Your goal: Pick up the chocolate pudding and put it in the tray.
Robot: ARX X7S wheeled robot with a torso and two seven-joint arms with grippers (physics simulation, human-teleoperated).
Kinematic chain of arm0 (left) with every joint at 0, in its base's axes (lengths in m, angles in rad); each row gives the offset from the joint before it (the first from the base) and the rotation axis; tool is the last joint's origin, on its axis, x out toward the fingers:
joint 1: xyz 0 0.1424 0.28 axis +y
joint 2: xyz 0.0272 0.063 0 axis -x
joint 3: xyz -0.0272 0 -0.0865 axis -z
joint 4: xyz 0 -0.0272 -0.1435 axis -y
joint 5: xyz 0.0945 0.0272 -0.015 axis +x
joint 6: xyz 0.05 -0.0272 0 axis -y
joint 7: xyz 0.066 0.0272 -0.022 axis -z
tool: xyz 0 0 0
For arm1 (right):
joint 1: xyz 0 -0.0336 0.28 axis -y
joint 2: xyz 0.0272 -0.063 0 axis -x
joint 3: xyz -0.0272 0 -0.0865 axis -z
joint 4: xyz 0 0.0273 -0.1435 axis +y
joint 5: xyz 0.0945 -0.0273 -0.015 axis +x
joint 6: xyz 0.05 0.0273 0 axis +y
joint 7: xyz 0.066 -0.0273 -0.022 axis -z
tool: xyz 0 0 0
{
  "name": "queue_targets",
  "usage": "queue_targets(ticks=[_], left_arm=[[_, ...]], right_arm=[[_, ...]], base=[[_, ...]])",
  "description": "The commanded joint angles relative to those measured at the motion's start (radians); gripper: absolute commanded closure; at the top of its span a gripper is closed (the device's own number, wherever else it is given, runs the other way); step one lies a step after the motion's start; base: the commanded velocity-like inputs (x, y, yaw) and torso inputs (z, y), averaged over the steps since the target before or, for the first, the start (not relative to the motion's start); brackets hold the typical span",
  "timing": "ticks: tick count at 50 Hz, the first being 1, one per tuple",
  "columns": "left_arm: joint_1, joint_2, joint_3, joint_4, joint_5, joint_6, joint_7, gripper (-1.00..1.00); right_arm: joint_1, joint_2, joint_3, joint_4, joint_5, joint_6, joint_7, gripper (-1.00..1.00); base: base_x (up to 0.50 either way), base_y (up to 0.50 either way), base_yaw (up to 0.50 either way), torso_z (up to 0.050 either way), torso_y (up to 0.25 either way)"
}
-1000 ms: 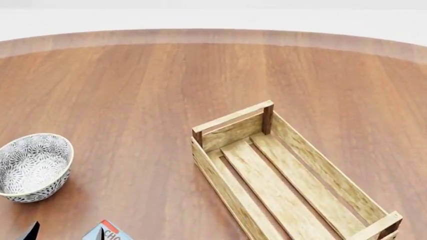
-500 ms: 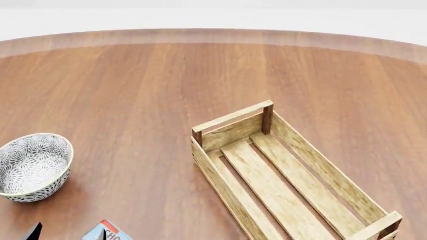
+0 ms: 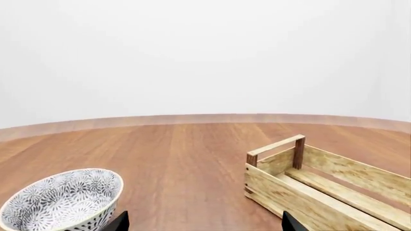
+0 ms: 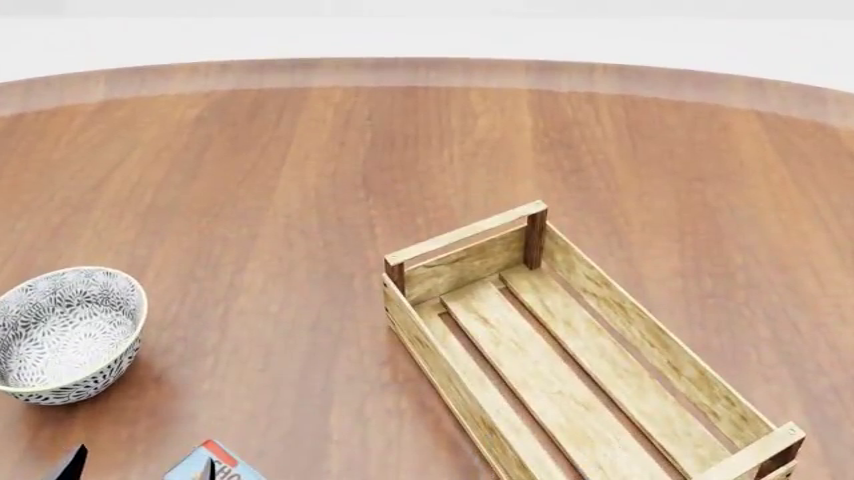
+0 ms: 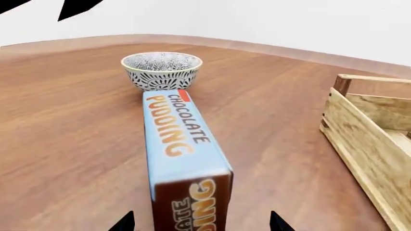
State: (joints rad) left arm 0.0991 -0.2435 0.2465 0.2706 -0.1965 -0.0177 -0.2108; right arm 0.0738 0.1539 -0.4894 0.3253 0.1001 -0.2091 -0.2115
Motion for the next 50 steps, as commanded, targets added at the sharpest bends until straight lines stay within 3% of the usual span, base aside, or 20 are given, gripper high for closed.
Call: queue_targets(ticks=[1, 32, 50], left_arm=[[-0.002, -0.003, 0.009, -0.004, 0.000, 0.002, -0.006, -1.00], [-0.007, -0.012, 0.028, -0.014, 0.001, 0.010, -0.019, -1.00], [-0.012, -0.017, 0.035, -0.016, -0.001, 0.010, -0.028, -1.00]], right_arm=[[0.039, -0.027, -0.012, 0.098, 0.008, -0.033, -0.006, -1.00], [0.124, -0.074, -0.046, 0.289, 0.018, -0.087, 0.000, -1.00], [0.130, -0.068, -0.064, 0.285, 0.030, -0.081, 0.012, -1.00]], base=[[0.00, 0.00, 0.00, 0.000, 0.000], [0.00, 0.00, 0.00, 0.000, 0.000], [0.00, 0.00, 0.00, 0.000, 0.000]])
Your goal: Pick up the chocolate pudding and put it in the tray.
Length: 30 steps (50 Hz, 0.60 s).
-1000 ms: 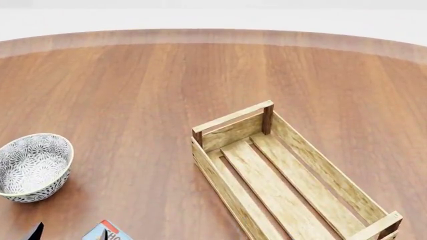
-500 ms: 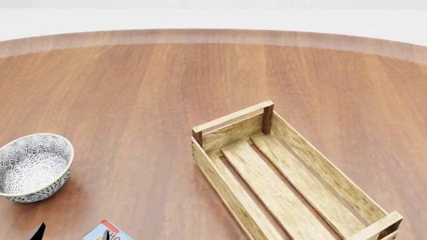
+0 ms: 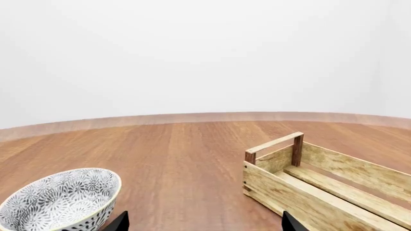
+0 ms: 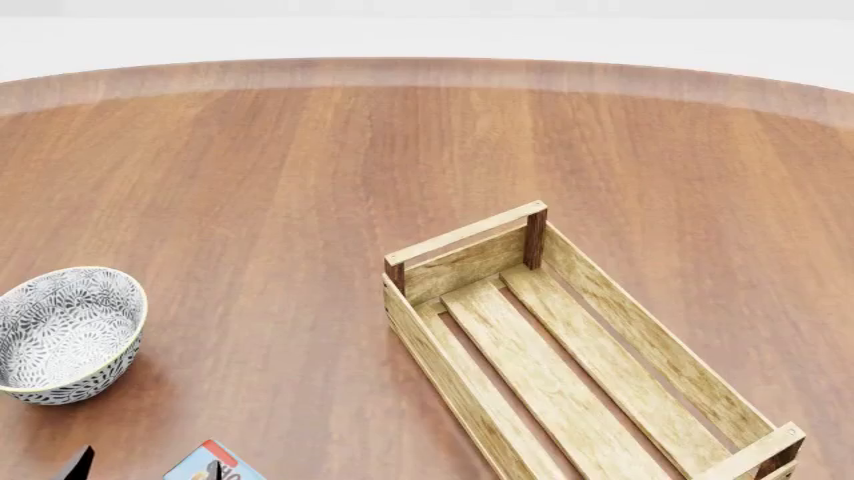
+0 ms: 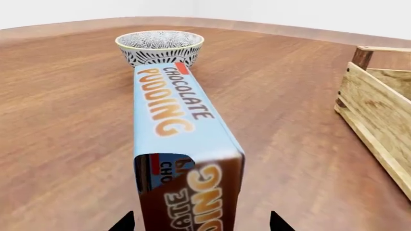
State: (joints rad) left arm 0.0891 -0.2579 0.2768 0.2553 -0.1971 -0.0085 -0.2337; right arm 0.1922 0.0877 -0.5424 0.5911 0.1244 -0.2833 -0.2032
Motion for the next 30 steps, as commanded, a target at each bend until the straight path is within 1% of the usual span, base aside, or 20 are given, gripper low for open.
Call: queue_targets(ticks=[1, 22, 30], left_arm=[[-0.003, -0.003, 0.006, -0.004, -0.001, 0.002, -0.005, -1.00], [-0.006, -0.010, 0.014, -0.005, -0.003, 0.001, -0.012, -1.00], [-0.007, -0.011, 0.019, -0.007, -0.002, 0.002, -0.017, -1.00]], right_arm=[[0.010, -0.002, -0.014, 0.010, 0.005, -0.001, 0.007, -1.00], [0.021, -0.004, -0.044, 0.002, 0.014, 0.012, 0.019, -1.00], [0.043, -0.010, -0.048, 0.045, 0.022, -0.008, 0.016, -1.00]], base=[[0.00, 0.00, 0.00, 0.000, 0.000], [0.00, 0.00, 0.00, 0.000, 0.000], [0.00, 0.00, 0.00, 0.000, 0.000]])
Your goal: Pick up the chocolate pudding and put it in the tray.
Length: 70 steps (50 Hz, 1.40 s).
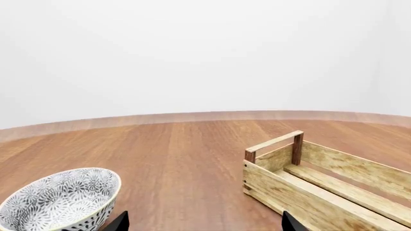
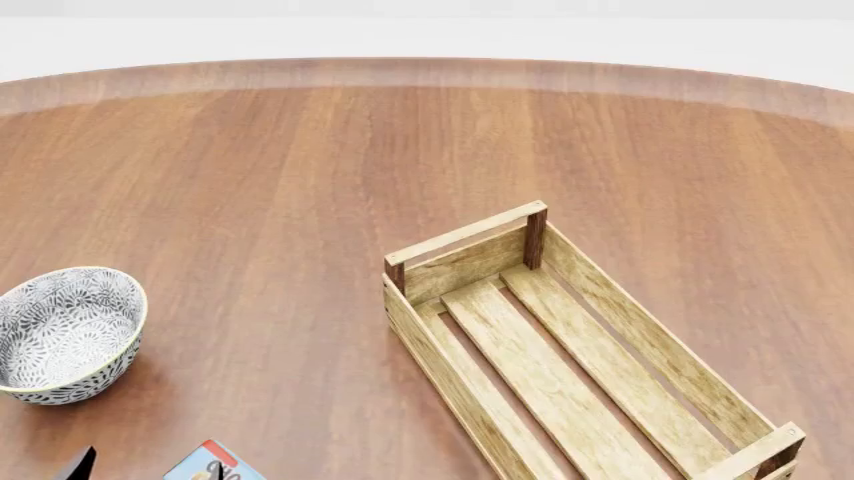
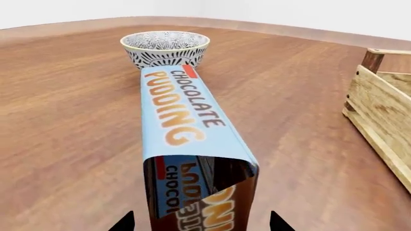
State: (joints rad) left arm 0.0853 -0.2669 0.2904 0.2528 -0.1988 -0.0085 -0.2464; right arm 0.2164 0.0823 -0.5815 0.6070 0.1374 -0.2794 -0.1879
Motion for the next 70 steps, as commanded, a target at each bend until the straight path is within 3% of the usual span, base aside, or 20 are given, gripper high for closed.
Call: queue_targets(ticks=[1, 17, 18, 34, 70], left_arm=[[-0.003, -0.003, 0.006, -0.002, 0.000, 0.000, -0.005, -1.00], [-0.005, -0.007, 0.011, -0.008, -0.002, 0.008, -0.010, -1.00], [-0.002, -0.009, 0.012, -0.001, -0.003, 0.004, -0.011, -1.00], [-0.004, -0.013, 0.018, 0.002, -0.005, 0.003, -0.018, -1.00], [-0.009, -0.024, 0.026, -0.009, -0.009, 0.012, -0.032, -1.00]], right_arm=[[0.018, -0.004, -0.010, 0.027, 0.010, -0.010, 0.001, -1.00], [0.034, -0.006, -0.028, 0.040, 0.014, -0.009, 0.016, -1.00], [0.032, -0.005, -0.030, 0.032, 0.013, -0.009, 0.019, 1.00], [0.039, 0.007, -0.020, 0.072, 0.038, -0.051, 0.030, 1.00], [0.012, 0.161, 0.028, -0.364, 0.083, 0.212, 0.146, 1.00]], base=[[0.00, 0.00, 0.00, 0.000, 0.000], [0.00, 0.00, 0.00, 0.000, 0.000], [0.00, 0.00, 0.00, 0.000, 0.000], [0.00, 0.00, 0.00, 0.000, 0.000], [0.00, 0.00, 0.00, 0.000, 0.000]])
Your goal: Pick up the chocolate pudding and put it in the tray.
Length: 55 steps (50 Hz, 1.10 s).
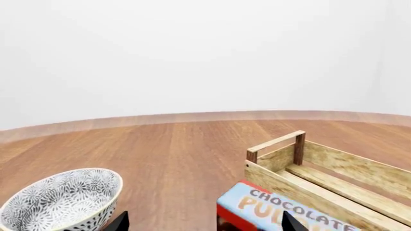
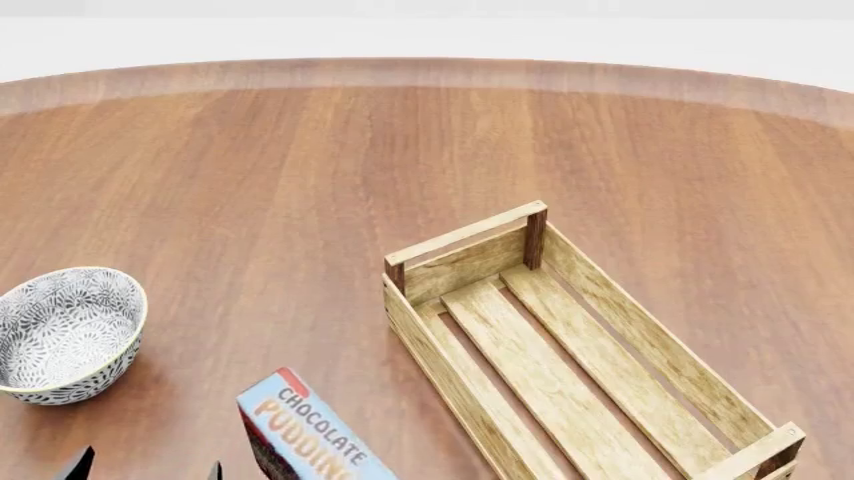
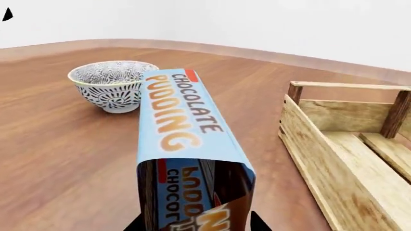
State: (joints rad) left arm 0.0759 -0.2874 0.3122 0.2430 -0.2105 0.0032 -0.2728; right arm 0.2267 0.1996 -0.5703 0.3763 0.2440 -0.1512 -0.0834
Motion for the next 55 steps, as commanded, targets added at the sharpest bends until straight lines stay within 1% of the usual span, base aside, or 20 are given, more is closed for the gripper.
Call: queue_targets(ticks=[1, 8, 34, 42, 49, 55], left_arm=[[0.001, -0.004, 0.005, 0.006, 0.002, -0.003, -0.007, -1.00], [0.002, -0.007, 0.006, 0.012, 0.001, -0.006, -0.011, -1.00], [-0.002, -0.014, 0.014, 0.005, -0.005, -0.002, -0.018, -1.00], [-0.002, -0.016, 0.020, 0.011, -0.004, -0.008, -0.021, -1.00], [-0.009, -0.012, 0.026, -0.012, -0.001, 0.005, -0.019, -1.00], [-0.009, -0.014, 0.026, -0.013, -0.005, 0.005, -0.020, -1.00]], right_arm=[[0.003, 0.046, 0.019, -0.139, -0.021, 0.088, 0.042, 1.00], [0.002, 0.070, 0.037, -0.227, -0.003, 0.140, 0.065, 1.00], [0.074, 0.123, 0.110, -0.318, 0.037, 0.278, 0.135, 1.00], [0.091, 0.126, 0.137, -0.275, 0.042, 0.272, 0.151, 1.00], [0.100, 0.114, 0.171, -0.203, 0.051, 0.218, 0.165, 1.00], [0.107, 0.108, 0.195, -0.183, 0.054, 0.208, 0.194, 1.00]], base=[[0.00, 0.00, 0.00, 0.000, 0.000], [0.00, 0.00, 0.00, 0.000, 0.000], [0.00, 0.00, 0.00, 0.000, 0.000], [0.00, 0.00, 0.00, 0.000, 0.000], [0.00, 0.00, 0.00, 0.000, 0.000], [0.00, 0.00, 0.00, 0.000, 0.000]])
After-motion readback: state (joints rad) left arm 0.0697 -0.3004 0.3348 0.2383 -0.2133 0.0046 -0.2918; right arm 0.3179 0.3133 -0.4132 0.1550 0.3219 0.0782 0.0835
